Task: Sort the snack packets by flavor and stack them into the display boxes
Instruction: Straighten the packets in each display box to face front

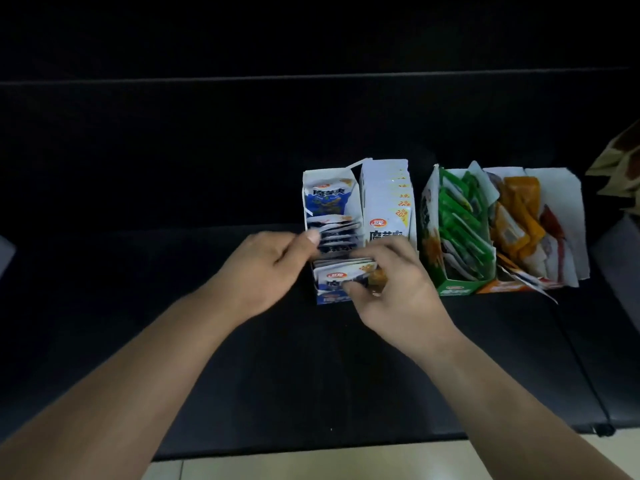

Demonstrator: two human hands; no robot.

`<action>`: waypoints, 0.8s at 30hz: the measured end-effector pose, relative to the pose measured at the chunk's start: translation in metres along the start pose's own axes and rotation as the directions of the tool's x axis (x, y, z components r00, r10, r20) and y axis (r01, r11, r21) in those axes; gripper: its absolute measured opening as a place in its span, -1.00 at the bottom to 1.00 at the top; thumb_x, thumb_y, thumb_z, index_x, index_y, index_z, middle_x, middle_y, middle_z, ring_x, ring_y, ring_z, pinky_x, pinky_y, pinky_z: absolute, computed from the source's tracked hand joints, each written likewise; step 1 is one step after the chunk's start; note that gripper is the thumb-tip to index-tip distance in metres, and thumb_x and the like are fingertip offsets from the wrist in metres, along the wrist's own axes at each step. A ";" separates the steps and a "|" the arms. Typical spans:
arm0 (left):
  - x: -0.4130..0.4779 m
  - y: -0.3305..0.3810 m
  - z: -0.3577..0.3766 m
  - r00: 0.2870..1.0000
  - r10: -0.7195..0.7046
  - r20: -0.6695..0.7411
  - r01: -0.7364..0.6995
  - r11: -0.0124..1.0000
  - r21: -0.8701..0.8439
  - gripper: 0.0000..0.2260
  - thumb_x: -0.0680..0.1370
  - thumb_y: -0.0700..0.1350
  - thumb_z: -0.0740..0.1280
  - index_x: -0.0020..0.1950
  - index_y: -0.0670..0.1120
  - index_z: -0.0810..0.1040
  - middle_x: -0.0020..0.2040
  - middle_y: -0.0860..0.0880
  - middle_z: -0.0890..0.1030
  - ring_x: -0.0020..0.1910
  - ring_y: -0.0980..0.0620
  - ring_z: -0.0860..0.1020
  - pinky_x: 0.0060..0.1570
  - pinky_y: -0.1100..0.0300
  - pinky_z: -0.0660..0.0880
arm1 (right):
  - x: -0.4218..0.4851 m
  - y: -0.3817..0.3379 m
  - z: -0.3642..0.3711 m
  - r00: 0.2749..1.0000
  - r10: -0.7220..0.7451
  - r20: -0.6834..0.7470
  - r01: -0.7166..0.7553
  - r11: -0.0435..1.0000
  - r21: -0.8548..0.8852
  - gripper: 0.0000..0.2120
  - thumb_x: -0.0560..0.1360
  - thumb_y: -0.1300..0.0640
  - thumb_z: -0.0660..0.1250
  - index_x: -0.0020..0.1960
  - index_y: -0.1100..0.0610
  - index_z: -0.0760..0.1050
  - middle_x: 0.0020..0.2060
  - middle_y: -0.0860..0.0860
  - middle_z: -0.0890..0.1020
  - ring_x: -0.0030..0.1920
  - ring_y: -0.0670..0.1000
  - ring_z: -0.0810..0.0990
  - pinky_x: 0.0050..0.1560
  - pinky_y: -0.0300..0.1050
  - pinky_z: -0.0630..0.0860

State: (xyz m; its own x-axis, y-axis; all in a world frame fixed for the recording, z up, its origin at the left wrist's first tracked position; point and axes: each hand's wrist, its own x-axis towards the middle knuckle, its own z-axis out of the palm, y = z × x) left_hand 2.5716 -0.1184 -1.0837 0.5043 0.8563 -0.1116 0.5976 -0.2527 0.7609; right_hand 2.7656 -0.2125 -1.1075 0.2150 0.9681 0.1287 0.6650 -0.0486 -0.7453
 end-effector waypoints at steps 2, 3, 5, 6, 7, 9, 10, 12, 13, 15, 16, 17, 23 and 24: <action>0.011 0.003 -0.007 0.996 0.084 0.044 -0.089 0.989 0.120 -0.75 0.59 0.15 0.39 0.24 0.14 0.66 0.10 0.20 0.61 0.01 0.21 0.59 0.06 0.14 0.57 | -0.001 -0.002 -0.003 0.995 -0.097 -0.004 0.097 0.995 0.039 -0.52 0.43 0.05 0.56 0.33 0.00 0.58 0.21 -0.17 0.45 0.23 -0.13 0.55 0.18 -0.17 0.56; 0.015 0.005 -0.010 0.991 0.116 0.069 -0.127 0.976 0.178 -0.66 0.54 0.13 0.47 0.31 0.15 0.62 0.15 0.21 0.56 0.03 0.19 0.56 0.06 0.15 0.55 | 0.000 -0.004 -0.004 0.991 -0.136 0.012 0.135 0.990 0.046 -0.54 0.44 -0.04 0.53 0.32 -0.03 0.59 0.21 -0.18 0.47 0.25 -0.13 0.54 0.17 -0.16 0.56; 0.025 0.009 -0.016 0.983 0.139 0.118 -0.168 0.945 0.280 -0.46 0.48 0.14 0.54 0.44 0.15 0.54 0.25 0.21 0.47 0.08 0.17 0.50 0.12 0.17 0.53 | 0.002 -0.005 -0.004 0.987 -0.152 0.056 0.150 0.988 0.034 -0.65 0.46 -0.18 0.43 0.20 -0.09 0.66 0.15 -0.21 0.55 0.26 -0.10 0.55 0.19 -0.08 0.57; 0.028 0.012 -0.018 0.980 0.146 0.137 -0.184 0.928 0.325 -0.41 0.46 0.16 0.55 0.47 0.14 0.51 0.27 0.20 0.45 0.09 0.18 0.47 0.15 0.17 0.52 | 0.003 -0.004 -0.004 0.986 -0.147 0.073 0.145 0.989 0.031 -0.69 0.48 -0.21 0.41 0.14 -0.11 0.68 0.11 -0.22 0.59 0.24 -0.08 0.56 0.19 -0.03 0.56; 0.032 0.014 -0.020 0.979 0.142 0.148 -0.188 0.910 0.369 -0.39 0.45 0.19 0.55 0.47 0.13 0.51 0.27 0.19 0.43 0.09 0.19 0.45 0.16 0.17 0.52 | 0.003 -0.001 -0.003 0.986 -0.148 0.080 0.145 0.989 0.037 -0.73 0.49 -0.20 0.41 0.10 -0.10 0.69 0.07 -0.21 0.62 0.22 -0.06 0.57 0.19 -0.01 0.55; 0.039 0.015 -0.020 0.972 0.162 0.172 -0.224 0.865 0.450 -0.45 0.46 0.23 0.52 0.40 0.10 0.58 0.22 0.17 0.44 0.06 0.18 0.44 0.12 0.12 0.54 | 0.001 0.007 -0.002 0.984 -0.166 0.072 0.163 0.986 0.045 -0.80 0.53 -0.10 0.45 0.10 -0.06 0.70 0.06 -0.19 0.65 0.21 -0.06 0.58 0.23 -0.02 0.52; 0.041 0.016 -0.020 0.962 0.193 0.191 -0.264 0.831 0.489 -0.51 0.48 0.23 0.49 0.35 0.08 0.62 0.18 0.15 0.46 0.03 0.16 0.47 0.06 0.08 0.55 | 0.001 0.010 -0.002 0.982 -0.176 0.069 0.174 0.984 0.039 -0.82 0.54 -0.03 0.48 0.12 -0.03 0.70 0.07 -0.18 0.66 0.22 -0.06 0.58 0.25 -0.03 0.51; 0.042 0.016 -0.017 0.929 0.274 0.247 -0.367 0.750 0.550 -0.65 0.54 0.20 0.41 0.23 0.06 0.69 0.07 0.11 0.50 -0.02 0.12 0.50 -0.06 0.06 0.56 | -0.001 0.015 -0.004 0.979 -0.190 0.079 0.188 0.982 0.037 -0.80 0.55 0.03 0.48 0.15 0.00 0.70 0.13 -0.15 0.66 0.26 -0.07 0.58 0.29 -0.01 0.52; 0.042 0.014 -0.015 0.911 0.313 0.269 -0.412 0.710 0.571 -0.71 0.58 0.17 0.37 0.17 0.04 0.71 0.02 0.10 0.50 -0.05 0.11 0.49 -0.12 0.06 0.55 | -0.001 0.017 -0.005 0.978 -0.193 0.084 0.190 0.981 0.040 -0.79 0.55 0.03 0.47 0.17 0.00 0.70 0.17 -0.14 0.66 0.29 -0.08 0.57 0.31 -0.01 0.52; 0.042 0.010 -0.014 0.881 0.362 0.305 -0.473 0.646 0.599 -0.77 0.63 0.09 0.31 0.10 0.03 0.70 -0.04 0.10 0.45 -0.07 0.12 0.45 -0.17 0.10 0.51 | -0.004 0.018 -0.005 0.978 -0.191 0.089 0.187 0.981 0.054 -0.79 0.56 0.05 0.48 0.18 0.00 0.70 0.30 -0.09 0.61 0.37 -0.10 0.52 0.38 -0.06 0.48; 0.043 0.007 -0.014 0.872 0.370 0.320 -0.488 0.623 0.611 -0.79 0.63 0.07 0.31 0.14 0.03 0.69 -0.03 0.11 0.42 -0.04 0.14 0.41 -0.17 0.13 0.46 | -0.005 0.018 -0.005 0.978 -0.187 0.087 0.182 0.981 0.065 -0.80 0.56 0.07 0.48 0.18 0.01 0.70 0.37 -0.06 0.56 0.40 -0.11 0.50 0.41 -0.11 0.46; 0.043 0.006 -0.014 0.867 0.373 0.330 -0.497 0.606 0.621 -0.77 0.63 0.07 0.33 0.20 0.05 0.67 -0.01 0.10 0.41 -0.01 0.13 0.39 -0.16 0.14 0.43 | -0.006 0.018 -0.004 0.980 -0.183 0.074 0.177 0.981 0.074 -0.80 0.56 0.07 0.48 0.18 0.02 0.70 0.41 -0.04 0.51 0.40 -0.09 0.50 0.40 -0.13 0.46; 0.047 0.002 0.000 0.877 0.455 0.153 -0.420 0.572 0.704 -0.82 0.62 0.06 0.37 0.11 0.03 0.70 0.12 -0.06 0.43 0.12 -0.08 0.41 -0.01 0.02 0.42 | -0.011 0.020 0.004 0.979 -0.203 -0.020 0.204 0.977 0.054 -0.77 0.52 0.16 0.51 0.17 0.05 0.69 0.14 -0.01 0.47 0.16 -0.05 0.55 0.14 0.02 0.61; 0.048 0.001 0.003 0.881 0.458 0.114 -0.389 0.569 0.724 -0.84 0.61 0.05 0.37 0.07 0.04 0.71 0.17 -0.06 0.43 0.14 -0.10 0.39 0.03 0.00 0.41 | -0.010 0.021 0.004 0.980 -0.197 -0.019 0.198 0.980 0.030 -0.75 0.51 0.21 0.52 0.17 0.06 0.69 0.10 -0.03 0.50 0.13 -0.05 0.56 0.10 0.02 0.62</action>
State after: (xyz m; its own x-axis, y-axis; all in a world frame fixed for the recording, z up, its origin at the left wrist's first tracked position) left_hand 2.5983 -0.0791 -1.0901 0.7894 0.5877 0.1777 0.5951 -0.8035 0.0136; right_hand 2.7745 -0.2225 -1.1267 0.0932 0.9539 0.2853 0.6723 0.1511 -0.7247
